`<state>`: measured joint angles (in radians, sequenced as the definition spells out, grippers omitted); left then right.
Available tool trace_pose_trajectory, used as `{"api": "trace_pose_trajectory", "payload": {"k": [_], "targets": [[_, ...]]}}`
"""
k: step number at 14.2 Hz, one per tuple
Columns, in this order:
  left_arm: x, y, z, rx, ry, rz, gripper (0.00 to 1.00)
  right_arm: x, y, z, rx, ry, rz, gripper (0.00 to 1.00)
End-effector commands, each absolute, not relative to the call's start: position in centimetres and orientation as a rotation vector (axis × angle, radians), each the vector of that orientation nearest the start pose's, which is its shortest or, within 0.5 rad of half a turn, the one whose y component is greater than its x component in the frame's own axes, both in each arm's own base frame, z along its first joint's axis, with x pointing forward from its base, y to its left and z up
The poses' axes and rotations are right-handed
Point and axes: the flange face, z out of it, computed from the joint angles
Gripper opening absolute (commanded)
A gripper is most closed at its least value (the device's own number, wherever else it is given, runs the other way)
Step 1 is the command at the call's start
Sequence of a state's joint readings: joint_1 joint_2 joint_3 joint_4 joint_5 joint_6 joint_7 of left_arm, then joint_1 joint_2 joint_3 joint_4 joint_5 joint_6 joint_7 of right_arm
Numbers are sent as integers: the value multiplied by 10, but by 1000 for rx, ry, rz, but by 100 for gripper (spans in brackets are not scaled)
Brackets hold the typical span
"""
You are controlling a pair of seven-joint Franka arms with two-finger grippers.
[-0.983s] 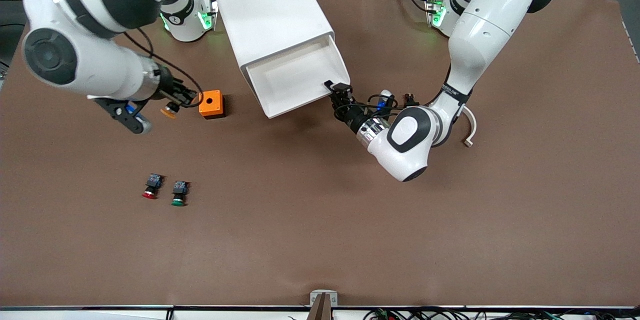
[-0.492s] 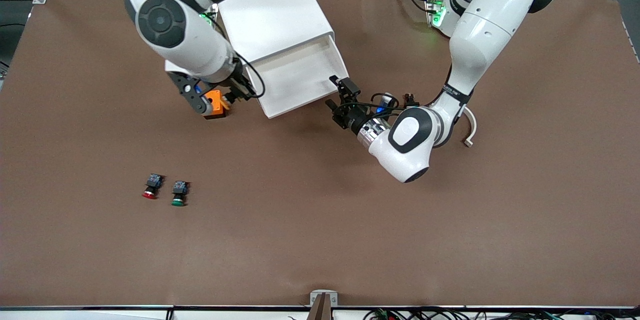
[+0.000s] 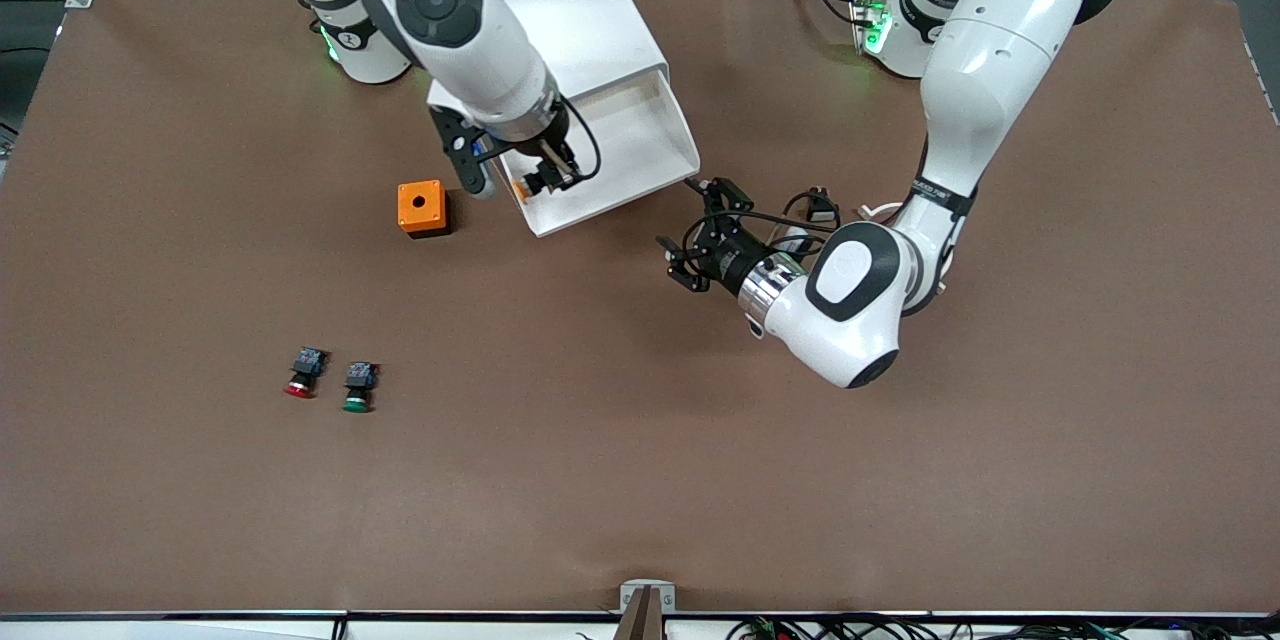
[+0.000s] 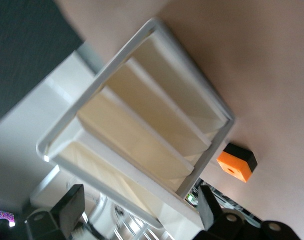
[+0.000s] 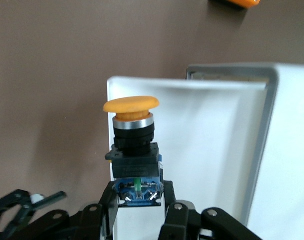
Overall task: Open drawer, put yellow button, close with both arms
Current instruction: 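Carry the yellow button over the open drawer with the right gripper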
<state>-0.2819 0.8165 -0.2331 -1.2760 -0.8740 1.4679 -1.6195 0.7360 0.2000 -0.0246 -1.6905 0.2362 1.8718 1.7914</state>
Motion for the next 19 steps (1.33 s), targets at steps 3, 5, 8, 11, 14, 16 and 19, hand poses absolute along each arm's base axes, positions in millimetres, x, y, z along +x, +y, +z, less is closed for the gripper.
{"api": "trace_pose_trajectory", "payload": {"k": [3, 5, 8, 11, 14, 16, 19], "targets": [[613, -347, 330, -2667, -1356, 1542, 100, 431, 454, 455, -2467, 1783, 316, 0], [626, -332, 345, -2815, -1326, 1440, 100, 422, 463, 441, -2437, 1805, 300, 0], [631, -331, 364, -3008, -1189, 1164, 100, 414, 470, 422, -2414, 1822, 290, 0], [628, -346, 372, -3079, -1112, 937, 100, 418, 466, 420, -2416, 1836, 293, 21], [631, -350, 399, -3176, -1043, 710, 100, 427, 461, 427, -2393, 1842, 289, 81], [627, -359, 407, -3198, -962, 574, 100, 439, 457, 442, -2361, 1843, 280, 100], [618, -379, 412, -3211, -880, 428, 100, 472, 423, 471, -2429, 1793, 309, 100]]}}
